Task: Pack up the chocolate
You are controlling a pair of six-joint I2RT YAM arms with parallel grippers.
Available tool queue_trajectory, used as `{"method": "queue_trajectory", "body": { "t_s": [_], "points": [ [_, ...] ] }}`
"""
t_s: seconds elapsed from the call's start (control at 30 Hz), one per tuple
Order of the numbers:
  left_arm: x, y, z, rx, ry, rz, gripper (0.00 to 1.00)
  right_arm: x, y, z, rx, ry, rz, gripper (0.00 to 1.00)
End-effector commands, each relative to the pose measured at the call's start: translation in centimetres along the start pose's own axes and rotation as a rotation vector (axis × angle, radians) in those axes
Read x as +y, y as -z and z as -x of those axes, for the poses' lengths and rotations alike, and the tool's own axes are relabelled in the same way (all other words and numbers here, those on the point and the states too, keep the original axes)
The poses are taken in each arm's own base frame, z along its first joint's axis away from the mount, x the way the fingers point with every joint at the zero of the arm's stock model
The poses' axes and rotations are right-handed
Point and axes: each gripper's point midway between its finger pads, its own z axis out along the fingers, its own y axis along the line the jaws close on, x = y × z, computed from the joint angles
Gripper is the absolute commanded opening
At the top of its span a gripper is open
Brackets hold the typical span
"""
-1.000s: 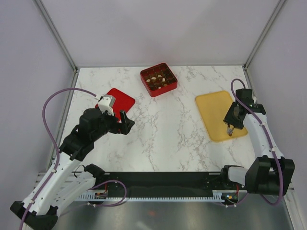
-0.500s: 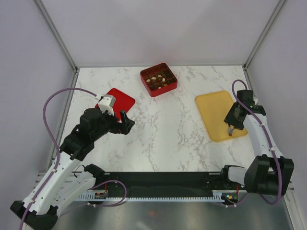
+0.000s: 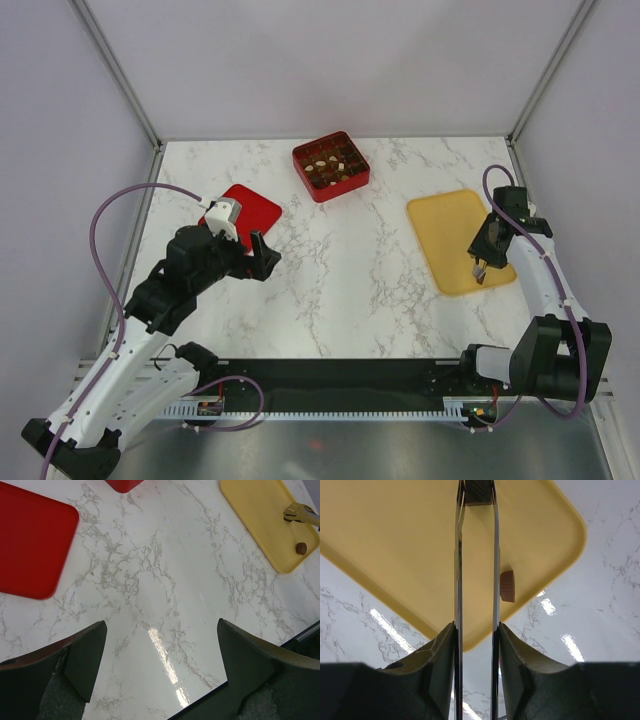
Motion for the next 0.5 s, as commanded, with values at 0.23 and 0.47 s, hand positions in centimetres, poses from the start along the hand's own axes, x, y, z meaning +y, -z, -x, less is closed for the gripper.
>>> {"method": "queue_trajectory", "body": {
  "t_s": [0.23, 0.47],
  "points": [
    [-0.2, 0.2, 0.7, -0.021, -0.033, -0.015, 1.00, 3.0, 2.4, 1.9, -0.065, 0.005, 0.157, 0.40],
    [-0.1, 0.2, 0.7, -0.024, -0.033, -0.008, 1.00, 6.0, 3.8, 3.4, -0.101, 0.029, 0.208, 0.40]
  ]
}}
